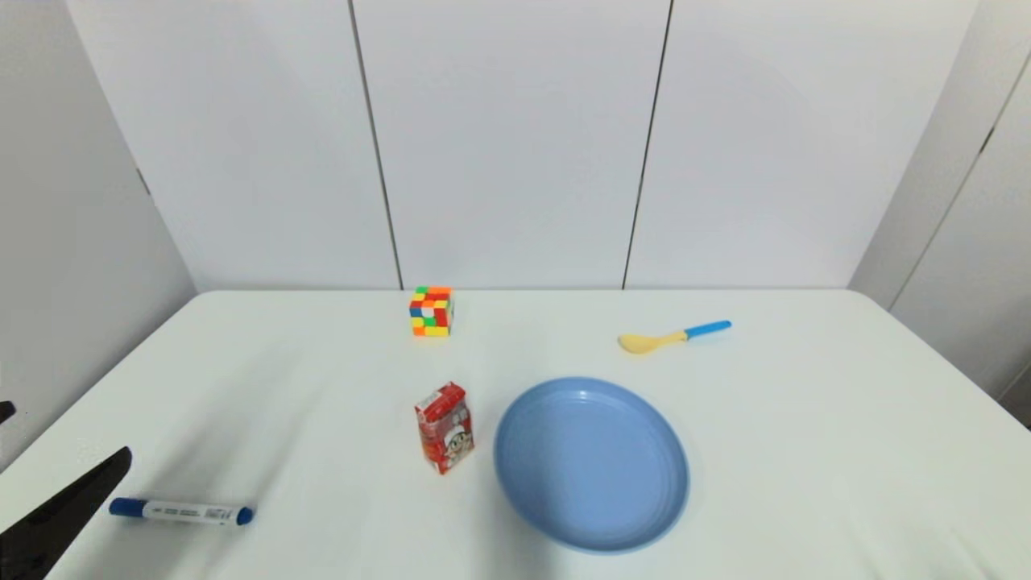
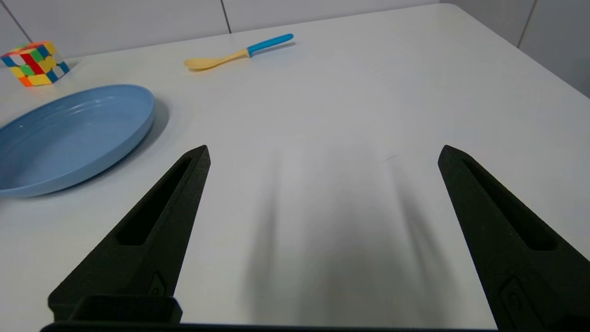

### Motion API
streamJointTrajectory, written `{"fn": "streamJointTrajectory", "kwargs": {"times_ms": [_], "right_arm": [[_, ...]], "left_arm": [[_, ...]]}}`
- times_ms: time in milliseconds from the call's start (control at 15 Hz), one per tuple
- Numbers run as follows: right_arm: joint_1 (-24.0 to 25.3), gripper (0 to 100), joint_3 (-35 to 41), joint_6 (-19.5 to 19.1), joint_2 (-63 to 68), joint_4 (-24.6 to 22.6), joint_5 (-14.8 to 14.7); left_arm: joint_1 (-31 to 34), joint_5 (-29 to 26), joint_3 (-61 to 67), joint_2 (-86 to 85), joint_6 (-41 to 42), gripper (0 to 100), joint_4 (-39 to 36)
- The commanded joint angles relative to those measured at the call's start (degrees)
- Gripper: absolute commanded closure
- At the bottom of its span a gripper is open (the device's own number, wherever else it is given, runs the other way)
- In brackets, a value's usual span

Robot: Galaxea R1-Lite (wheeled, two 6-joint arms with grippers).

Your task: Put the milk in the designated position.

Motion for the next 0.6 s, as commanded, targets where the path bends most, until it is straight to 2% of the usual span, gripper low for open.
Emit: {"fn": "streamJointTrajectory", "kwargs": {"times_ms": [67, 600], "right_arm": [[0.01, 0, 0.0, 0.04, 0.07, 0.07, -0.01], [0.01, 0, 0.0, 0.04, 0.07, -0.02, -0.01]], "left_arm": [[5.78, -0.18, 5.27, -9.21, 0.07, 0, -0.28], [4.64, -0.36, 16.43, -26.7, 0.33, 0, 1.12]]}}
